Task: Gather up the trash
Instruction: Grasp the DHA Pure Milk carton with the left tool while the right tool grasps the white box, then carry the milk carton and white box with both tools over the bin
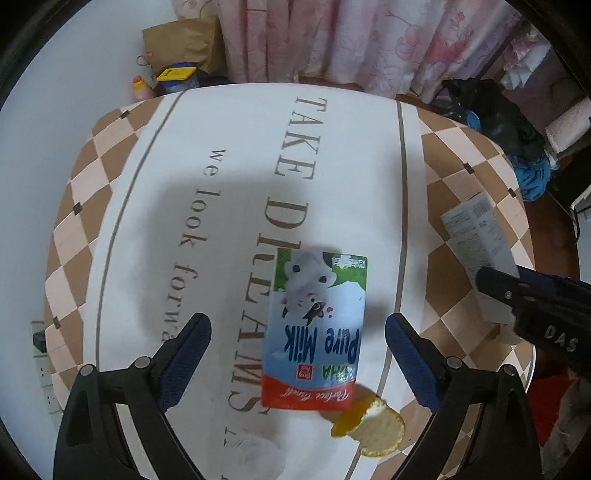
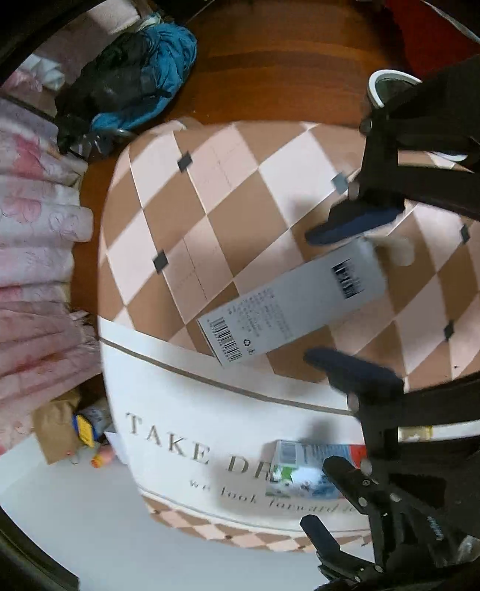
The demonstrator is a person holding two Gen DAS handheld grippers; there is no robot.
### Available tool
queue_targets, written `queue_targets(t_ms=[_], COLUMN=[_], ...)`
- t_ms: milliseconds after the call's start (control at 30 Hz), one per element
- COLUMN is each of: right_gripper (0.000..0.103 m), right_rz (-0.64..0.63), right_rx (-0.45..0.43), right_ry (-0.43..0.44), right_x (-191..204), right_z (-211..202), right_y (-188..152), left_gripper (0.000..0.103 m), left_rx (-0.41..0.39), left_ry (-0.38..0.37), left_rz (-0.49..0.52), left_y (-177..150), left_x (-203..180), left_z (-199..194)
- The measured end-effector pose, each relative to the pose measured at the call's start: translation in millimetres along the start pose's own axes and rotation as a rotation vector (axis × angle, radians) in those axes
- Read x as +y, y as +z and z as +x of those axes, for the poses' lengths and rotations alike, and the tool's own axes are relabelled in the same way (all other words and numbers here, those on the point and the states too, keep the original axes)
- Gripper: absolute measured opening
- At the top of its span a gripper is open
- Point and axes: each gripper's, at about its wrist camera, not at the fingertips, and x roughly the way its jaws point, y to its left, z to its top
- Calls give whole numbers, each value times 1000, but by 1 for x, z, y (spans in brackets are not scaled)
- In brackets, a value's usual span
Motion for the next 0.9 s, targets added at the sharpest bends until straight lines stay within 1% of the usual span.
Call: queue_targets(t_ms=[67, 100, 167, 200, 267, 300, 333, 367, 400, 533, 600, 633, 700, 900], right_gripper=[47, 47, 47, 47, 47, 49, 52, 58, 58, 58, 58, 57, 40, 39], right_rz=[7, 30, 92, 122, 148, 152, 154, 144, 130, 62, 30, 18, -1, -8], right_rx=[13, 25, 60, 88, 137, 153, 156, 150, 141, 112, 81, 64, 32, -14], right_ry=[-15, -21, -8, 12, 53, 70, 73, 65, 50, 2, -26, -40, -56, -67], right_x=[-1, -6, -17, -23, -28, -29, -30, -31, -29, -18, -13, -9, -4, 3], right_z=[2, 0, -2, -1, 1, 2, 2, 2, 2, 5, 5, 5, 5, 4], right_y=[1, 0, -4, -8, -14, -17, -19, -20, -21, -22, -23, -23, -22, -22], left_gripper=[94, 93, 91, 89, 72, 69, 63, 54, 47, 47, 47, 47, 46, 46], left_rx=[-2, -4, -9, -11, -8, -4, -3, -3, -6, -21, -30, -33, -41, -84], left_ry=[7, 12, 16, 19, 21, 26, 27, 26, 30, 38, 39, 39, 46, 96], left_rz=[11, 16, 20, 21, 20, 21, 22, 23, 23, 28, 33, 33, 38, 53], left_y=[-2, -2, -2, 0, 2, 4, 5, 4, 4, 3, 2, 2, 1, -1], left_x=[-1, -2, -2, -2, -1, -1, -1, -1, -1, -2, -4, -4, -4, -6], left_z=[2, 2, 3, 4, 7, 10, 11, 12, 13, 13, 14, 14, 13, 4])
